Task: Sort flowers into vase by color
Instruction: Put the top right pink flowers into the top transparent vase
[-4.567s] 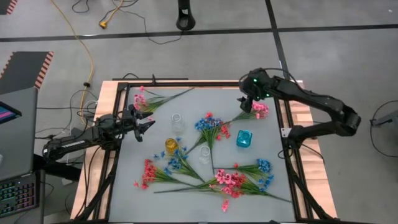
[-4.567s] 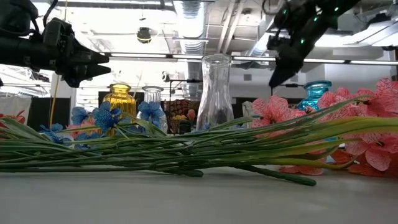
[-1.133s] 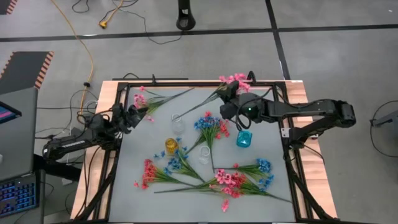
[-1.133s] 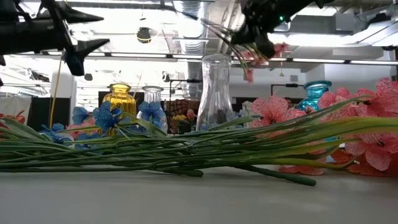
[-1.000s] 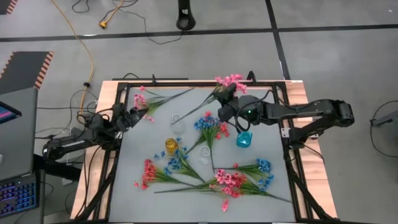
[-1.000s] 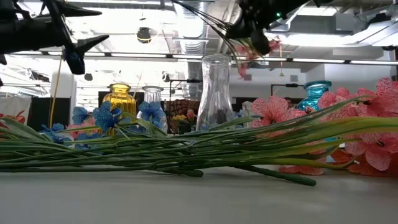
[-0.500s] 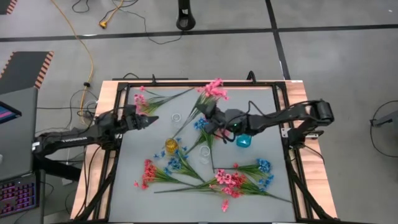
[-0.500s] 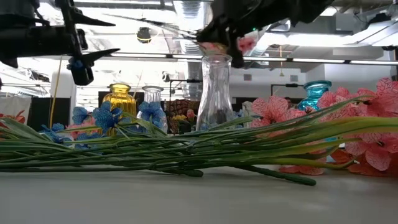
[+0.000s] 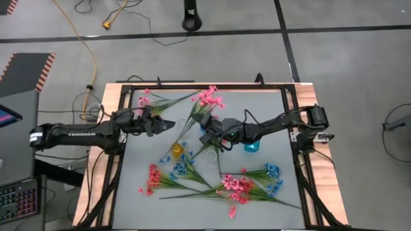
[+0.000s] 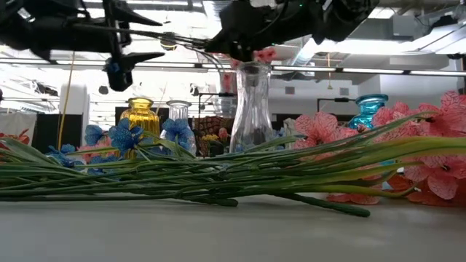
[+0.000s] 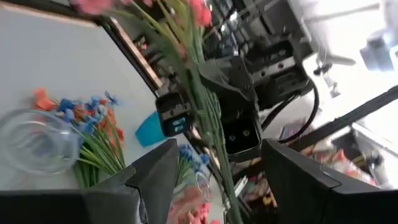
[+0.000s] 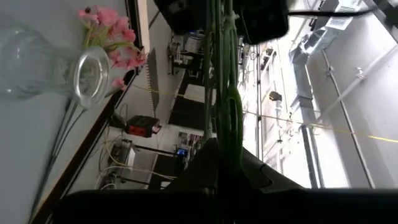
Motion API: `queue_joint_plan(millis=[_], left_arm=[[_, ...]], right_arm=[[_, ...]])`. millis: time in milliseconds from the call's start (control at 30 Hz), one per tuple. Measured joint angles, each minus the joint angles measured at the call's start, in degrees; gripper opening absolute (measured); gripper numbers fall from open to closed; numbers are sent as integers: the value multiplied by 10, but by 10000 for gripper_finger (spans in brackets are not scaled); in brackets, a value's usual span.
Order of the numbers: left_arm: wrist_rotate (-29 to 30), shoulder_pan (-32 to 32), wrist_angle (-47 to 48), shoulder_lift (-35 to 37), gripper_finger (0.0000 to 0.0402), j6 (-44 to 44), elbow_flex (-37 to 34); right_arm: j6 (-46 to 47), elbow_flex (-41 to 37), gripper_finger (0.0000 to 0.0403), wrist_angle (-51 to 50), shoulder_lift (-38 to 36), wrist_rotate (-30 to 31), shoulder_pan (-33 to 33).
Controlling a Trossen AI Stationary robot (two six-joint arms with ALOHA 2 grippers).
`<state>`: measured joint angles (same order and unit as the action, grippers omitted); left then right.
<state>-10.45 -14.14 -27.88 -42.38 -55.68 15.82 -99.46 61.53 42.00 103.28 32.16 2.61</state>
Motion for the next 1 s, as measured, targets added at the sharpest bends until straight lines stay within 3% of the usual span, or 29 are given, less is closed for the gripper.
queue_joint_plan(millis=[600,800,1000], left_arm=[[-128,0,2,-211,212,50,155],[-133,0,2,-241,164,50,169],[-128,-1,1,-243,77,55,170]], right_arm=[[0,19,43,1,2,-12,11],[0,19,43,1,2,-12,12],[0,19,43,1,2,-12,11]])
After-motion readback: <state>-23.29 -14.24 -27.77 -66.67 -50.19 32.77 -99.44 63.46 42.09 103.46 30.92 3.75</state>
